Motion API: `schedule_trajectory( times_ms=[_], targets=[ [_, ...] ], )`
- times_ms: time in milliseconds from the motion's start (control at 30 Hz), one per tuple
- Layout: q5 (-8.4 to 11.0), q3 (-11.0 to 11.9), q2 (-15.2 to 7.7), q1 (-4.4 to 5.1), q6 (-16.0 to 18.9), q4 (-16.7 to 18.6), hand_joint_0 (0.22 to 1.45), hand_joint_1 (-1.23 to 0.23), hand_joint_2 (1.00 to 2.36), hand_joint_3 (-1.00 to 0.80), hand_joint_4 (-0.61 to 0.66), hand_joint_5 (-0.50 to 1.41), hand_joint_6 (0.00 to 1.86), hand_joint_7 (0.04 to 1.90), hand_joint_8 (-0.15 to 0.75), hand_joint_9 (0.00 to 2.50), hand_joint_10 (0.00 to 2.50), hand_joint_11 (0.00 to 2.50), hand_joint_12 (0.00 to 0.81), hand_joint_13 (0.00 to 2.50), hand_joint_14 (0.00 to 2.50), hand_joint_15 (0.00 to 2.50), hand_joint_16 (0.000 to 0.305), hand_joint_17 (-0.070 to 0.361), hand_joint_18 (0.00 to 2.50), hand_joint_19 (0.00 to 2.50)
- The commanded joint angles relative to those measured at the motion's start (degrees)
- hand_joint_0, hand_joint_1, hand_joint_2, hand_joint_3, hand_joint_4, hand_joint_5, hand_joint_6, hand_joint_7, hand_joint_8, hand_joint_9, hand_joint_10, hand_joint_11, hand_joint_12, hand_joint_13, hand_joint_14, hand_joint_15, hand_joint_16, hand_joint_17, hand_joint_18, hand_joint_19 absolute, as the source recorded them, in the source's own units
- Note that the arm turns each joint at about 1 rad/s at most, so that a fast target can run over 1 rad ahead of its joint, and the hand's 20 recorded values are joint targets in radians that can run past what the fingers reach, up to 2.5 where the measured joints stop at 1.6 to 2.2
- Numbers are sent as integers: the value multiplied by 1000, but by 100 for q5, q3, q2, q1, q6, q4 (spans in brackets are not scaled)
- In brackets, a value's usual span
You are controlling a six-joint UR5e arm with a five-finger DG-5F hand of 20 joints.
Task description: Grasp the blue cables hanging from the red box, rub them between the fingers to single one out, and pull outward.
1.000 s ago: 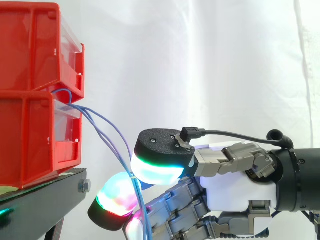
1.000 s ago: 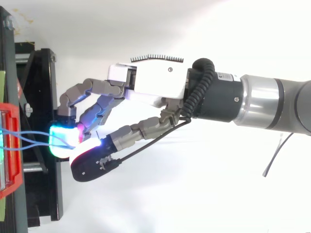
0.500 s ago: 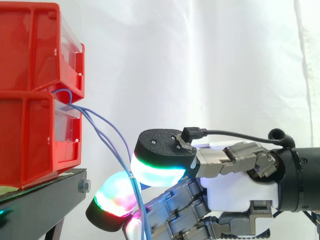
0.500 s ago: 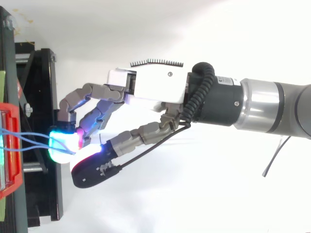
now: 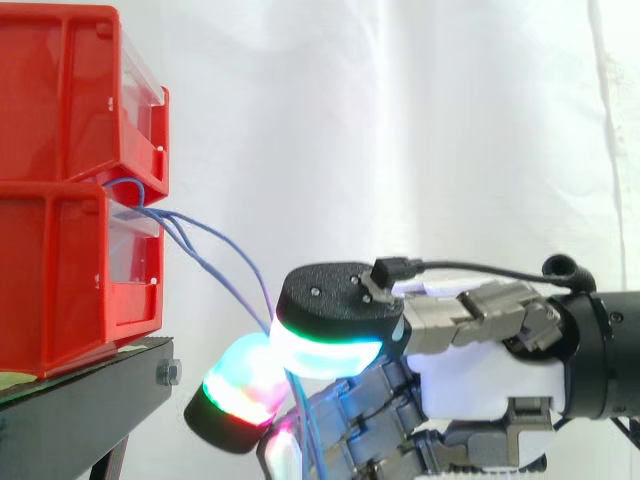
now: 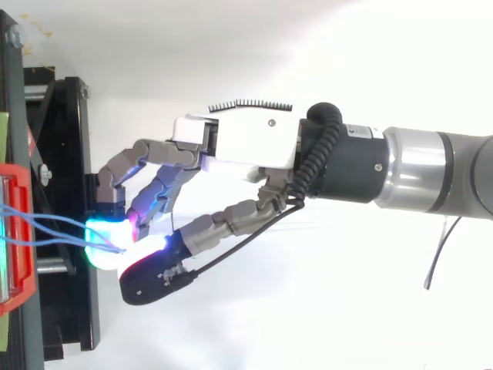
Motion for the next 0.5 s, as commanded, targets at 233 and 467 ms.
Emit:
schedule_trajectory(
  times_ms=[233, 467],
  targets=[
    [-4, 0, 160, 31, -46, -255, 592, -804, 1024, -79, 59, -183, 930, 1084, 309, 948, 14, 668, 369, 894, 20, 598, 44, 99, 770, 680],
    [13, -9, 195, 40, -46, -281, 630, -799, 1018, -159, 39, -183, 921, 1065, 313, 963, 16, 665, 378, 905, 20, 591, 45, 101, 783, 664]
  ],
)
